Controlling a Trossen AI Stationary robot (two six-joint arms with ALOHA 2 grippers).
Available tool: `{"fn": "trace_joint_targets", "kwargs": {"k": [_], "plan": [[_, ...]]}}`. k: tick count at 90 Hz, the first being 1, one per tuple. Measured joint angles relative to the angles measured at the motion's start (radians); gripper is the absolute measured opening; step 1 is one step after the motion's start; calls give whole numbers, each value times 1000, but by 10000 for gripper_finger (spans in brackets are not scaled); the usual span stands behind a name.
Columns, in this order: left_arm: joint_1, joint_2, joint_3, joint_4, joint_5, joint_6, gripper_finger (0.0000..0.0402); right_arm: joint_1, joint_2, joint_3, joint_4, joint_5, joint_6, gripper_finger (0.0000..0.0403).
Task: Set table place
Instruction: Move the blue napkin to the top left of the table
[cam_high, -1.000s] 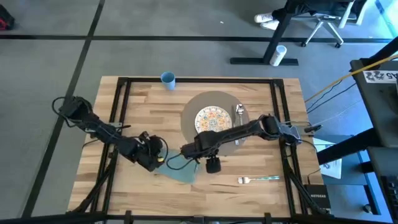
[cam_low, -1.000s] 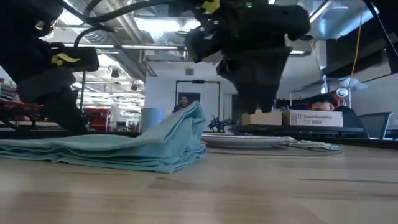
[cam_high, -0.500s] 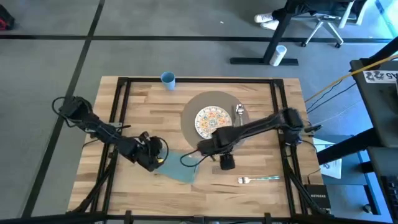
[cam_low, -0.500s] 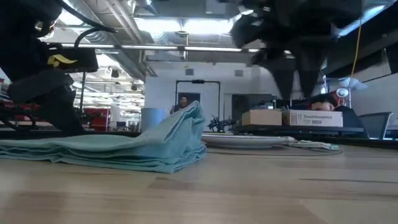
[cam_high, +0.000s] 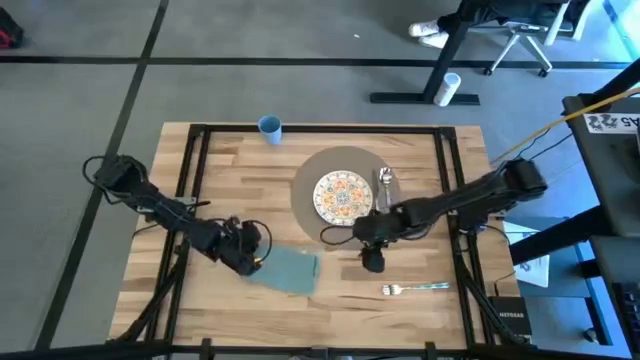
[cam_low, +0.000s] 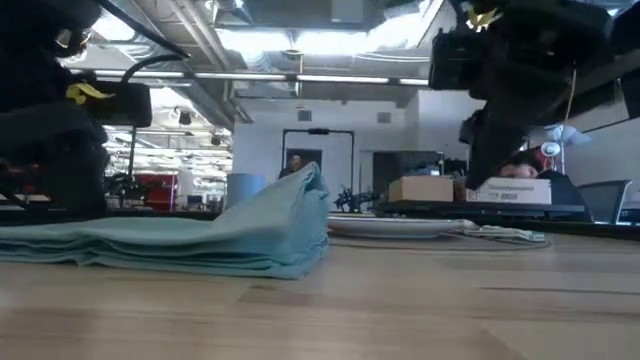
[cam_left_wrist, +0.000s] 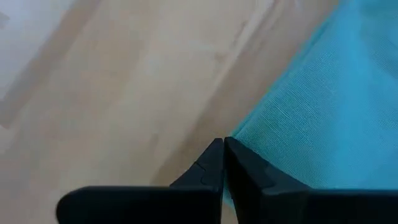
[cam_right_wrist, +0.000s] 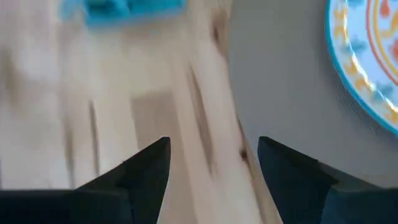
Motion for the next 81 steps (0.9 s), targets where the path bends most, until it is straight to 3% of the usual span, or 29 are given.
{"fn": "trace_joint_targets", "kwargs": {"k": [21,34,65,81], "plan": [[-52,0,0,-5,48,-97,0,0,-32,-161,375,27,20,230],[-82,0,0,2,51,-178,0,0,-23,-210,486,57,30,230],[-83,43,-2,162,44,-226,0,-7,129,-162,696,9,27,230],[-56,108,0,297,32,-180,0,-4,190,-111,696,-43,50,230]]}}
